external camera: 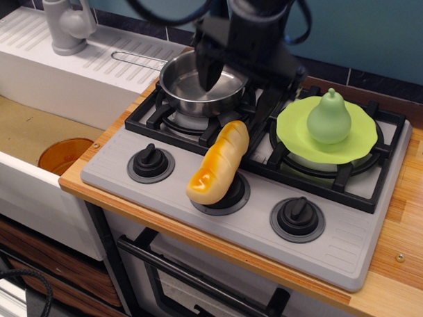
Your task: Put pear on plate and bread in pot or pan on stove
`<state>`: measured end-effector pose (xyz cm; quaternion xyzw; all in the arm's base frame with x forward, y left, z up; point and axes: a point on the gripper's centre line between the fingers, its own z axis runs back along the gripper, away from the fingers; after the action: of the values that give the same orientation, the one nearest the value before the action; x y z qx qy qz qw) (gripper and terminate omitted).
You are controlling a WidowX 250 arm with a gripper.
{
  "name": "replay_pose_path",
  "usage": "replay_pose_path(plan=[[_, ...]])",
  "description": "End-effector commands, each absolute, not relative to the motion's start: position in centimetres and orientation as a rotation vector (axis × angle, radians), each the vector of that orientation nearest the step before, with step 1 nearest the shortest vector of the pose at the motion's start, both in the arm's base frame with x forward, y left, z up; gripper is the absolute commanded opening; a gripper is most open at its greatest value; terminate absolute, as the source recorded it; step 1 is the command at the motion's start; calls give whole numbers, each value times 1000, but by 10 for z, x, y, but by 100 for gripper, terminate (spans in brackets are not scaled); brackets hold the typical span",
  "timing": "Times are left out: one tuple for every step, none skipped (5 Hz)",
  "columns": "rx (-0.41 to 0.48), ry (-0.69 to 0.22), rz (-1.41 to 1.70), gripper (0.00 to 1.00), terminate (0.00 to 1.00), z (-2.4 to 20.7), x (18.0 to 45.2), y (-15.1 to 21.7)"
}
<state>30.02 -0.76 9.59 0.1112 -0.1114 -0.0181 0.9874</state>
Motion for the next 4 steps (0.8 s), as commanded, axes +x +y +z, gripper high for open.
replay_pose_path(plan=[[173,-283,-22,100,0,89,295,-3],[153,-284,-13,100,0,78,287,-3],[136,-288,-5,100,0,68,281,-5],[127,-290,-1,100,0,62,278,-7]])
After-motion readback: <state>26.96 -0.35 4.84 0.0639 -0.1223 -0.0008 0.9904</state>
